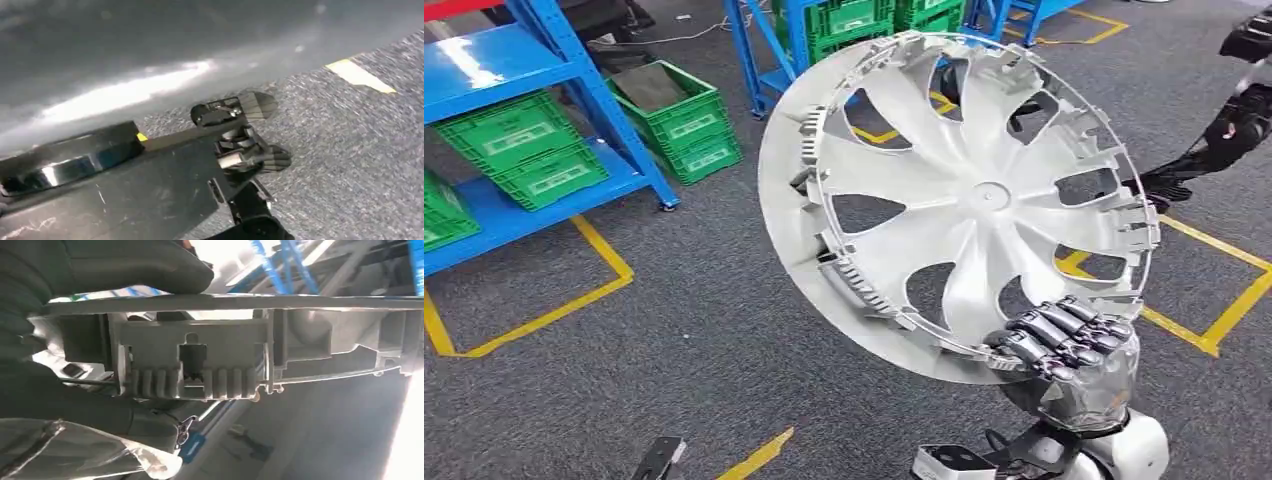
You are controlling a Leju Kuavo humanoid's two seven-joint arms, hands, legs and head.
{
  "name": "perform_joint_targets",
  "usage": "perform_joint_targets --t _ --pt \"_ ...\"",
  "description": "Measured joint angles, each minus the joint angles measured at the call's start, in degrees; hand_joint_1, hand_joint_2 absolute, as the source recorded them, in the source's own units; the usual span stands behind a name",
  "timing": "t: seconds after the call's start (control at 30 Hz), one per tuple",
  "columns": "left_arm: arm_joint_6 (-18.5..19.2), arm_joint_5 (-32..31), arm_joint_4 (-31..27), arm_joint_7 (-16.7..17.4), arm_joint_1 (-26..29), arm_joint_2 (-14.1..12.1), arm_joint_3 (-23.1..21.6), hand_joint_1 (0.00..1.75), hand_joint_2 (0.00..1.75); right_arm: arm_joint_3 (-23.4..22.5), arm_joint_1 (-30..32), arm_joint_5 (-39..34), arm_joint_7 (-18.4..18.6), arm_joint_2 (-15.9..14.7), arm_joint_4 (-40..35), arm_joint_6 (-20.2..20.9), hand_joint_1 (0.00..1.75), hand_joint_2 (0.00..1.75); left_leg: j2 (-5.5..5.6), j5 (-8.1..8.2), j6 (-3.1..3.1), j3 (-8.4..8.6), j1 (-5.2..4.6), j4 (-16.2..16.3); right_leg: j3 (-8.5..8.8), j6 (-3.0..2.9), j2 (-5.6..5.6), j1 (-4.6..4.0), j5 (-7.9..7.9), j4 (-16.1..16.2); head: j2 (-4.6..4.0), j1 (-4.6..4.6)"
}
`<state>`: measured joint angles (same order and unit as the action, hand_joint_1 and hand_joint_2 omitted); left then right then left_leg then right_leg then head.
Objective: Take the parts from the cabinet and place them on the table.
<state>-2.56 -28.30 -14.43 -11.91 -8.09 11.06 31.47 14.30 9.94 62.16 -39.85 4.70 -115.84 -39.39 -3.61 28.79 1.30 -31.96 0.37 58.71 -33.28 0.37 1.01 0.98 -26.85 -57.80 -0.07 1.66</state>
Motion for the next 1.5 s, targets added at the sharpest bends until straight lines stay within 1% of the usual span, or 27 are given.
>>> perform_joint_targets --t 0.03,0.1,0.17,0.2,0.27,0.33,0.4,0.47,0.53,0.57,0.63,0.67,0.7,0.77,0.8,0.83,0.97,1.0,1.07,1.13,1.17,1.2,1.27,1.3,1.33,1.47,1.5 --pt "0.0 0.0 0.0 0.0 0.1 0.0 0.0 0.0 0.0 0.0 0.0 0.1 0.0 0.0 0.0 0.0 1.75 1.75 2.02 2.66 0.08 -1.45 0.09 3.7 -0.14 -0.32 -0.56 0.01 0.13 0.0 0.0 0.07" --pt "0.0 0.0 0.0 0.0 0.4 0.0 0.0 0.0 0.0 -0.1 0.0 0.1 0.0 0.0 0.0 0.0 1.75 1.75 3.12 7.18 0.09 -5.52 0.06 13.5 -0.45 -0.6 -1.98 -0.17 0.32 0.0 0.0 0.09" --pt "0.0 0.0 0.0 0.0 0.7 0.0 0.0 0.0 0.0 -0.2 0.2 0.3 0.0 0.0 0.0 0.0 1.75 1.75 3.23 7.25 -0.18 -6.91 0.04 16.8 -0.57 -0.73 -3.52 -0.36 0.47 -0.1 0.0 0.11" --pt "0.0 0.0 0.0 0.0 0.6 0.0 0.0 0.0 0.0 -0.2 0.2 0.4 0.0 0.0 0.0 0.0 1.75 1.75 3.37 5.38 -0.47 -5.85 0.01 14.5 -0.58 -0.69 -4.41 -0.45 0.55 -0.1 0.0 0.04" --pt "0.0 0.0 0.0 0.0 0.6 -0.1 0.0 0.0 0.0 -0.3 0.3 0.5 0.0 0.0 -0.1 0.0 1.75 1.75 4.74 -0.1 -1.34 -1.15 -0.09 4.5 -0.51 -0.47 -6.16 -0.53 0.7 -0.2 0.0 0.04" --pt "0.0 0.0 0.0 0.0 0.6 -0.4 0.0 0.0 0.0 -0.3 0.1 0.5 0.0 0.0 -0.2 0.0 1.75 1.75 10.1 -0.96 -2.3 0.82 0.21 -0.5 -1.07 0.09 -7.29 -0.62 0.98 -0.4 0.0 0.31" --pt "0.2 0.0 0.0 0.0 0.6 -0.3 0.0 0.0 0.0 -0.3 0.3 0.5 0.1 0.0 -0.3 0.0 1.75 1.75 8.98 -0.7 -2.09 0.9 -0.21 -1.0 -1.88 0.88 -8.84 0.36 1.47 -0.3 0.0 -0.11" --pt "0.4 0.0 0.0 0.0 0.5 -0.1 -0.1 0.0 0.0 -0.4 0.5 0.5 0.3 0.0 -0.4 0.0 1.75 1.75 7.37 -1.36 -2.28 1.22 0.19 -2.2 -2.26 1.88 -10.43 0.01 2.03 0.2 0.0 -0.09" --pt "0.4 0.0 0.0 0.0 0.3 -0.2 -0.2 0.0 0.0 -0.4 0.5 0.6 0.7 0.0 -0.4 0.0 1.75 1.75 5.53 -1.88 -2.58 1.65 0.29 -3.1 -4.28 1.85 -4.61 -0.29 -0.83 -3.4 0.0 0.57" --pt "0.4 0.0 0.0 0.0 0.4 -0.1 -0.3 0.0 0.0 -0.4 0.2 0.7 0.9 0.0 -0.4 0.0 1.75 1.75 4.6 -1.9 -2.62 1.56 0.16 -3.1 -6.2 2.13 -2.73 -0.28 -3.0 -7.5 0.0 0.72" --pt "0.4 0.0 0.0 0.0 0.8 -0.2 -0.3 0.0 0.0 -0.4 0.2 0.9 1.1 0.0 -0.4 0.0 1.75 1.75 2.47 -1.83 -2.7 1.48 0.0 -3.0 -10.1 2.55 -1.43 -0.16 -6.34 -16.1 0.0 0.66" --pt "0.3 0.1 0.0 0.0 0.8 -0.2 -0.3 0.0 0.0 -0.4 0.3 1.1 1.2 0.0 -0.4 0.0 1.75 1.75 1.6 -1.81 -2.67 1.44 -0.02 -3.0 -10.59 2.66 -1.26 -0.06 -6.2 -17.3 0.0 0.66" --pt "0.3 0.1 0.0 0.0 0.7 -0.2 -0.3 0.0 0.0 -0.4 0.3 1.2 1.4 0.0 -0.4 0.0 1.75 1.75 0.78 -1.78 -2.62 1.46 -0.01 -3.0 -9.48 2.75 -1.08 0.02 -4.77 -15.6 0.0 0.68" --pt "0.3 0.1 0.0 0.0 0.6 -0.1 -0.4 0.0 0.0 -0.4 0.3 1.2 1.7 0.0 -0.4 0.0 1.75 1.75 -0.53 -1.56 -2.29 1.57 0.0 -2.8 -3.88 2.74 0.1 0.11 -0.59 -6.0 0.0 0.68" --pt "0.3 0.1 0.0 0.0 0.5 -0.1 -0.4 0.0 0.0 -0.4 0.2 1.2 1.7 0.0 -0.4 0.0 1.75 1.75 -1.04 -1.34 -1.95 1.66 -0.02 -2.6 -0.57 2.66 2.4 0.08 0.66 -0.7 0.0 0.68" --pt "0.3 0.1 0.0 0.0 0.5 -0.2 -0.4 0.0 0.0 -0.4 0.1 1.2 1.7 0.0 -0.4 0.0 1.75 1.75 -1.52 -1.05 -1.53 1.53 -0.56 -2.3 0.39 2.1 3.32 -0.46 -0.16 0.2 0.0 0.66" --pt "0.3 0.1 0.0 0.1 0.4 0.0 -0.4 0.0 0.0 -0.4 0.2 1.4 1.8 0.0 -0.5 0.0 1.75 1.75 -3.31 -1.04 -0.55 1.82 -0.45 -2.2 -0.45 0.48 0.81 -0.49 0.43 0.3 0.0 0.55" --pt "0.3 0.1 0.0 0.1 0.3 0.0 -0.4 0.0 0.0 -0.4 0.3 1.4 1.8 0.0 -0.5 0.0 1.75 1.75 -1.95 -0.19 -0.05 1.72 -0.18 -1.6 -0.28 -0.01 0.32 -0.15 0.74 0.6 0.0 0.55" --pt "0.3 0.1 0.0 0.1 0.3 0.0 -0.4 0.0 0.0 -0.5 0.1 1.4 1.8 0.0 -0.5 0.0 1.75 1.75 2.27 4.24 0.13 -0.9 0.02 4.9 -0.51 -0.45 -0.77 -0.12 0.92 0.6 0.0 0.24" --pt "0.5 0.1 0.0 0.1 0.7 -0.1 -0.4 0.0 0.0 -0.5 0.1 1.4 1.8 0.0 -0.5 0.0 1.75 1.75 3.15 8.07 0.12 -5.06 0.0 14.4 -0.71 -0.64 -2.26 -0.36 1.05 0.5 0.0 0.24" --pt "0.5 0.1 0.0 0.1 0.8 -0.1 -0.4 0.0 0.0 -0.5 0.2 1.5 1.8 0.0 -0.5 0.0 1.75 1.75 3.22 8.35 0.0 -6.07 0.0 16.4 -0.77 -0.68 -3.04 -0.47 1.1 0.5 0.0 0.24" --pt "0.5 0.1 0.0 0.1 0.9 -0.1 -0.4 0.0 0.0 -0.5 0.2 1.5 1.7 0.0 -0.5 0.0 1.75 1.75 3.29 7.04 -0.23 -5.73 -0.04 15.5 -0.79 -0.7 -3.92 -0.56 1.16 0.4 0.0 0.26" --pt "0.5 0.1 0.0 0.1 0.8 -0.1 -0.4 0.0 0.0 -0.5 0.2 1.5 1.7 0.0 -0.5 0.0 1.75 1.75 4.16 1.65 -0.91 -1.84 -0.08 7.0 -0.75 -0.65 -5.59 -0.67 1.19 0.2 0.0 0.24" --pt "0.6 0.1 0.0 0.0 0.8 -0.1 -0.4 0.0 0.0 -0.5 0.1 1.5 1.7 0.0 -0.5 0.0 1.75 1.75 5.74 -0.82 -1.35 0.49 -0.15 1.9 -0.71 -0.56 -6.31 -0.69 1.25 0.1 0.0 0.24" --pt "0.6 0.1 0.0 0.0 0.8 -0.4 -0.4 0.0 0.0 -0.5 0.2 1.4 1.6 0.0 -0.5 0.0 1.75 1.75 9.25 -0.38 -1.95 1.53 0.04 -0.4 -0.92 -0.34 -6.72 -0.54 1.36 0.1 0.0 0.4" --pt "0.6 0.2 0.0 -0.1 0.7 -0.3 -0.4 0.0 0.0 -0.5 0.2 1.4 1.6 0.0 -0.5 0.0 1.75 1.75 7.61 -0.68 -2.29 1.61 -0.37 -1.8 -2.15 1.47 -9.64 0.11 2.48 0.5 0.0 0.0" --pt "0.5 0.3 0.0 -0.1 0.6 -0.3 -0.4 0.0 0.0 -0.5 0.3 1.4 1.7 0.0 -0.5 0.0 1.75 1.75 6.54 -1.39 -2.47 1.98 0.27 -3.0 -2.66 1.41 -8.75 0.01 2.25 0.1 0.0 0.06"
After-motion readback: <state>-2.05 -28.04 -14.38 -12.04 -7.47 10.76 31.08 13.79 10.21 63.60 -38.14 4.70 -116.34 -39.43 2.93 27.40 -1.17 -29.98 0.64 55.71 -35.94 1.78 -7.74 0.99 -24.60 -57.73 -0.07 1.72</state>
